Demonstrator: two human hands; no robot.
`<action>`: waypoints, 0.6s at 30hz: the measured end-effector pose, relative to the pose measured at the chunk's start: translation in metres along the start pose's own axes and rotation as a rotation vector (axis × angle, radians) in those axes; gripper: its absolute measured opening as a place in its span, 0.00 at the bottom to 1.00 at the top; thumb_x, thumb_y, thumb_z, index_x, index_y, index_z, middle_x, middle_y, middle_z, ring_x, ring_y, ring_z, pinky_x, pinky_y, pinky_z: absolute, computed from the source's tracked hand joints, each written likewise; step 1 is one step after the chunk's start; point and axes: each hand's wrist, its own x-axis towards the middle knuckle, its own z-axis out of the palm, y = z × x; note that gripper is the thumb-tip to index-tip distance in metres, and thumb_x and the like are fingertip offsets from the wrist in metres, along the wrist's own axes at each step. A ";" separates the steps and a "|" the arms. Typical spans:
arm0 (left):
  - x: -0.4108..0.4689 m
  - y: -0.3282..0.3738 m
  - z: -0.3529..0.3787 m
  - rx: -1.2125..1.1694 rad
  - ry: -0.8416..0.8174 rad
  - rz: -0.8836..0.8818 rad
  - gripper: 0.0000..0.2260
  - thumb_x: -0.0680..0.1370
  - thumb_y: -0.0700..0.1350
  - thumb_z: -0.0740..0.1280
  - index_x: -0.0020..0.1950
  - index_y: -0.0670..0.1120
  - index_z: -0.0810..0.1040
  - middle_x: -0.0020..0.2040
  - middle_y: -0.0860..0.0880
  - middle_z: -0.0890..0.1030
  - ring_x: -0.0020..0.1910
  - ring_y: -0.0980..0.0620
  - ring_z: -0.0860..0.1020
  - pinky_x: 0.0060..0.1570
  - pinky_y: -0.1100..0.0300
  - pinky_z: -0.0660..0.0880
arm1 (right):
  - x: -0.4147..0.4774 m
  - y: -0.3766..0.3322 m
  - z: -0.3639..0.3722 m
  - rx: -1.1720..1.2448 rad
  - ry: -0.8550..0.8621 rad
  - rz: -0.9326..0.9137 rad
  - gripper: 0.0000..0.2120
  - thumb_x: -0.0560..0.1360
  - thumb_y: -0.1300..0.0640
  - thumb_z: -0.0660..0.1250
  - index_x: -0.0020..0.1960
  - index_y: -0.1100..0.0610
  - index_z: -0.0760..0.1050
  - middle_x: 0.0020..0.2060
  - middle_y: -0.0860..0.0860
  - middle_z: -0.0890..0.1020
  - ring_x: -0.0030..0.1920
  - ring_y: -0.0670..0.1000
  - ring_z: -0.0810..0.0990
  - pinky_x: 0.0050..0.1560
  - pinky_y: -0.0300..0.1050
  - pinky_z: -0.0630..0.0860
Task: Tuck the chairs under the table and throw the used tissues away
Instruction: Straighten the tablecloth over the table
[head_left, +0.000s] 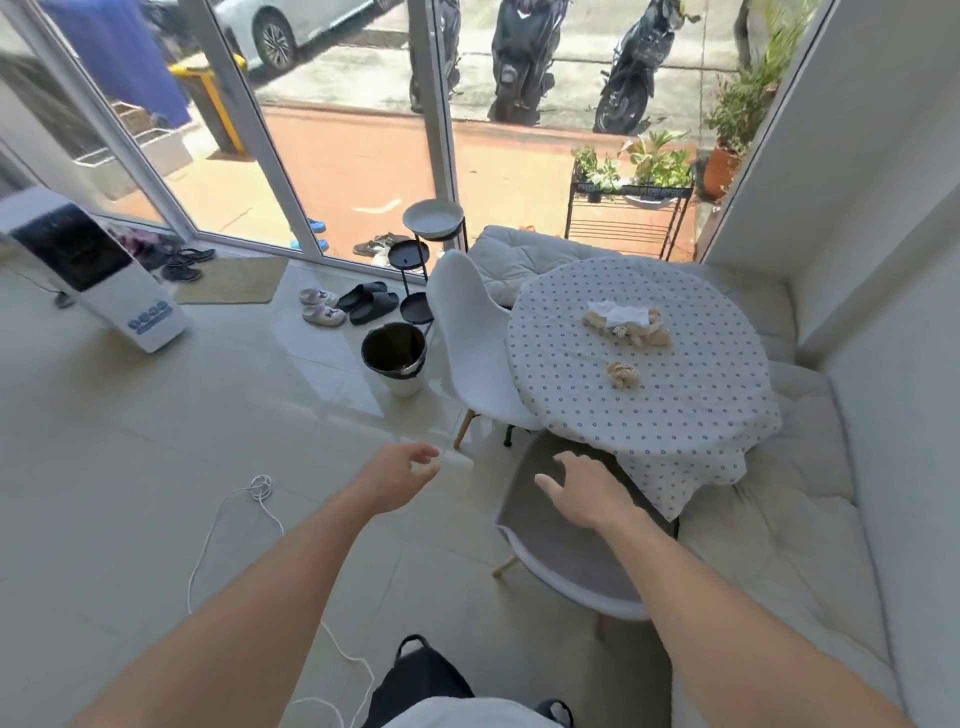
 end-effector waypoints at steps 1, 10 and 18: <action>-0.003 -0.008 -0.012 -0.012 0.013 -0.010 0.20 0.80 0.59 0.65 0.69 0.54 0.79 0.65 0.55 0.81 0.64 0.52 0.78 0.63 0.55 0.74 | 0.005 -0.011 -0.005 -0.002 0.016 -0.019 0.31 0.80 0.36 0.60 0.77 0.53 0.67 0.69 0.53 0.77 0.68 0.57 0.76 0.64 0.60 0.76; 0.014 -0.085 -0.120 -0.091 0.119 -0.009 0.18 0.81 0.55 0.66 0.70 0.53 0.78 0.65 0.54 0.81 0.64 0.50 0.79 0.64 0.52 0.76 | 0.058 -0.131 -0.024 -0.035 0.073 -0.088 0.29 0.82 0.41 0.62 0.78 0.55 0.67 0.71 0.55 0.77 0.70 0.58 0.75 0.68 0.56 0.74; 0.067 -0.172 -0.222 -0.137 0.146 0.025 0.17 0.80 0.55 0.67 0.69 0.55 0.79 0.62 0.56 0.82 0.61 0.51 0.80 0.60 0.53 0.77 | 0.117 -0.237 -0.007 -0.082 0.091 -0.024 0.28 0.82 0.42 0.62 0.78 0.53 0.66 0.72 0.56 0.76 0.71 0.59 0.74 0.68 0.57 0.74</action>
